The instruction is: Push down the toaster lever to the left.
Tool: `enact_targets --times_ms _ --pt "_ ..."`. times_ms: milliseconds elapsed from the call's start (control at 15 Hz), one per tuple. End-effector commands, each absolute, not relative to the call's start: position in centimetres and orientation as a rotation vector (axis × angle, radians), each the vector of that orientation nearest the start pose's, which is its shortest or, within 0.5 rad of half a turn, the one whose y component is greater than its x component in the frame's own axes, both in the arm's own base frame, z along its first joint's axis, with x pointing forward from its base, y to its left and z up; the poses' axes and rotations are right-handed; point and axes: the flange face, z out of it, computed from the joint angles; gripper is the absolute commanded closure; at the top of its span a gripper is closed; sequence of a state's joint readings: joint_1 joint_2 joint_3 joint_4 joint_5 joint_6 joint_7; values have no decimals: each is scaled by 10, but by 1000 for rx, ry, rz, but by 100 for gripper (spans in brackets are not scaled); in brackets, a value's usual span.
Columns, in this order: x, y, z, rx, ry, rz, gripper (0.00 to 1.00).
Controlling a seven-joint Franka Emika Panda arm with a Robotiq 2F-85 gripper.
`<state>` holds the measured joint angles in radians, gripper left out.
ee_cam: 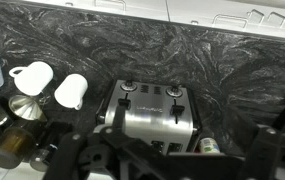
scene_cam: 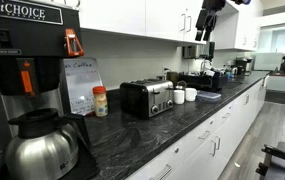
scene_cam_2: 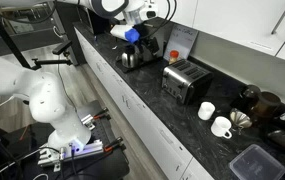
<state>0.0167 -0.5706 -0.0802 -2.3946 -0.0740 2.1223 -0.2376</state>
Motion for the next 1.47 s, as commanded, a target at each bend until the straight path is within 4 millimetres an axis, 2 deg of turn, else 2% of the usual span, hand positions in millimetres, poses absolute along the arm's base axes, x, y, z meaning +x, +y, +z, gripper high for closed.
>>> enact_targets --times_ms 0,667,933,1400 --pt "406 -33 550 -3158 -332 -463 0" --pt "408 -33 546 -3151 -341 -467 0" --pt "419 -27 516 -3112 -359 -516 0" --pt "451 -12 442 -3093 -363 -508 0"
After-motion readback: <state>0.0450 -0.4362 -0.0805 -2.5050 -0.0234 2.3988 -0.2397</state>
